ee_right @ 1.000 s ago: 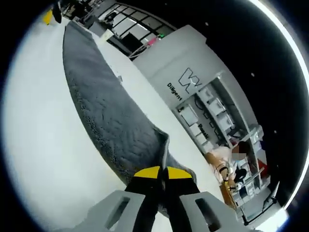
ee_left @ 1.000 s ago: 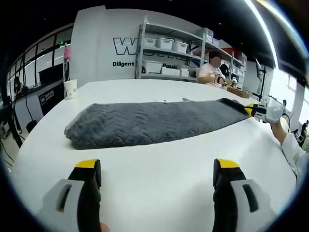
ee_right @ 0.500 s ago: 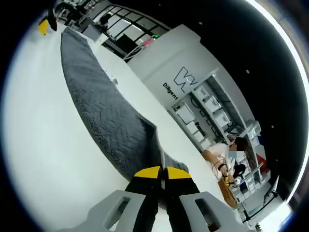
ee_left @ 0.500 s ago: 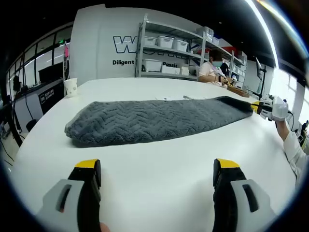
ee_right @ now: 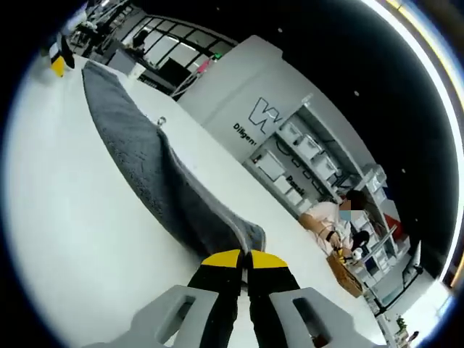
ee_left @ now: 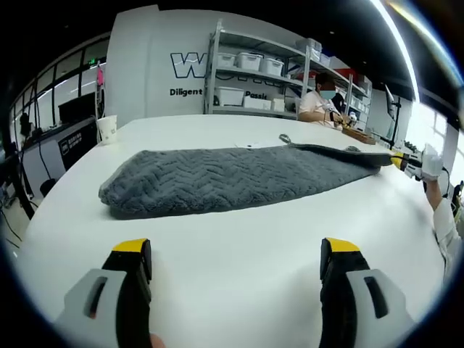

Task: Open the folded towel by lifting each exposed corner and separating the folded layers until the towel lies flat within the target outline without major curled edges

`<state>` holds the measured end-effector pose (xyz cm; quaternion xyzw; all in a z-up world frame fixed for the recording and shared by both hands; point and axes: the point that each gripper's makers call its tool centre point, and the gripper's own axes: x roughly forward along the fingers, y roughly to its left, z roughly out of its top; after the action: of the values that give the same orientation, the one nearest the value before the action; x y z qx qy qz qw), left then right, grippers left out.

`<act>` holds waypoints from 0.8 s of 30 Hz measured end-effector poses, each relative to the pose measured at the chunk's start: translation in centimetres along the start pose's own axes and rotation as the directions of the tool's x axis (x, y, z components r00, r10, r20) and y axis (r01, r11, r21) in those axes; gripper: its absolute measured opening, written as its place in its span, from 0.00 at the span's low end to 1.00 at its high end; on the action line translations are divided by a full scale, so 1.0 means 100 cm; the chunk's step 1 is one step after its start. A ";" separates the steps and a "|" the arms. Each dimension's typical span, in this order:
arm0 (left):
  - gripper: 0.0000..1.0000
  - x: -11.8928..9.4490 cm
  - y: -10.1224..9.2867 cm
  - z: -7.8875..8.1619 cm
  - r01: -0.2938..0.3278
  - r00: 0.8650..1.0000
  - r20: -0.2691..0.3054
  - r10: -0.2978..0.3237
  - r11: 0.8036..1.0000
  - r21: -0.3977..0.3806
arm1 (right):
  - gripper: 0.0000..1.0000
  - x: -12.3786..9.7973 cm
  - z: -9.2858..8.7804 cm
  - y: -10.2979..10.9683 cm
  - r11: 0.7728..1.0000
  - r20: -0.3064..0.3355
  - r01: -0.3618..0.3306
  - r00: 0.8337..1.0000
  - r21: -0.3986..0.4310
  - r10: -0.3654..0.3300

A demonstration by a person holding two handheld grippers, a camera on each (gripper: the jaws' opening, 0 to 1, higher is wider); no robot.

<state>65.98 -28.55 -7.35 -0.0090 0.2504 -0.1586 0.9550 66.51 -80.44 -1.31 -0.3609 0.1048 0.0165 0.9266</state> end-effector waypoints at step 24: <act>0.94 0.000 0.003 -0.004 -0.008 1.000 -0.014 0.008 1.000 -0.007 | 0.00 -0.014 -0.061 0.024 0.984 -0.168 -0.177 0.969 0.027 0.179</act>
<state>65.92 -28.24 -7.74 -0.0101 0.2576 -0.1542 0.9538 63.75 -82.68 -7.05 -0.3445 0.2155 0.0680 0.9112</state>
